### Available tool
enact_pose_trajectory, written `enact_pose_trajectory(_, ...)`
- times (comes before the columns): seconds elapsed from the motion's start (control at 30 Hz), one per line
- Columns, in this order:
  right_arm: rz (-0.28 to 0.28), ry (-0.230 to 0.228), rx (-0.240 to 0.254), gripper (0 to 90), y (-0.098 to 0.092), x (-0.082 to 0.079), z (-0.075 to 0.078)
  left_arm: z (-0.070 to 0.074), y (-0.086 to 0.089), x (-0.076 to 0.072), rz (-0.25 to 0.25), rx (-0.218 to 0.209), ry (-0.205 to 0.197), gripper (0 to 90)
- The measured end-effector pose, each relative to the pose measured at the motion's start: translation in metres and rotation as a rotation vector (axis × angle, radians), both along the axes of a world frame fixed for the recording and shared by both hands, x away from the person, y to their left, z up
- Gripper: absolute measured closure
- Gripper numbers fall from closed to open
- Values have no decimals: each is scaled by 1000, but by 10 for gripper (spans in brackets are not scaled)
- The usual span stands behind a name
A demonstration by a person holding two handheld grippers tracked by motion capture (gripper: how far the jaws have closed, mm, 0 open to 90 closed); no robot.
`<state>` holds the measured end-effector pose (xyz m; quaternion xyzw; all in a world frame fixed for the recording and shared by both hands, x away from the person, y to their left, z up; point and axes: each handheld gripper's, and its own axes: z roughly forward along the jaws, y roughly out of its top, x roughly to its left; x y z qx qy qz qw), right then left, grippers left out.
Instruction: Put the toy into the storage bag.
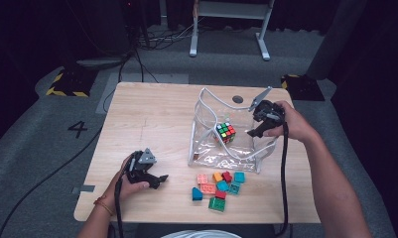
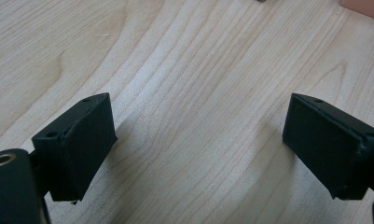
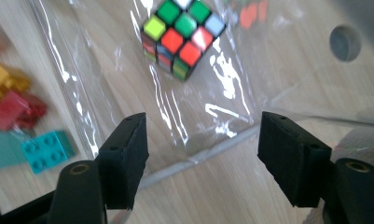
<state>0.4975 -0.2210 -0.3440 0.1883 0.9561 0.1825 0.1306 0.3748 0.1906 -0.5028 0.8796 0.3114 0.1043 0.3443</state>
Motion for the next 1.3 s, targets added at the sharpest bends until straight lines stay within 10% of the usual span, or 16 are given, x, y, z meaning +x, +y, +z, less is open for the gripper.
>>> enact_pose_trajectory(0.47, -94, -237, 451, 265, -40, -40, 18, 0, 0, 0, 1, 3, -3, 95)
enact_pose_trajectory(0.6, -111, -312, 483, 256, -51, -51, 21, 0, 0, 0, 1, 1, -2, 95)
enact_pose_trajectory(1.3, -132, -391, 612, 228, -104, -115, 9, 0, 0, -1, 3, 1, 3, 95)
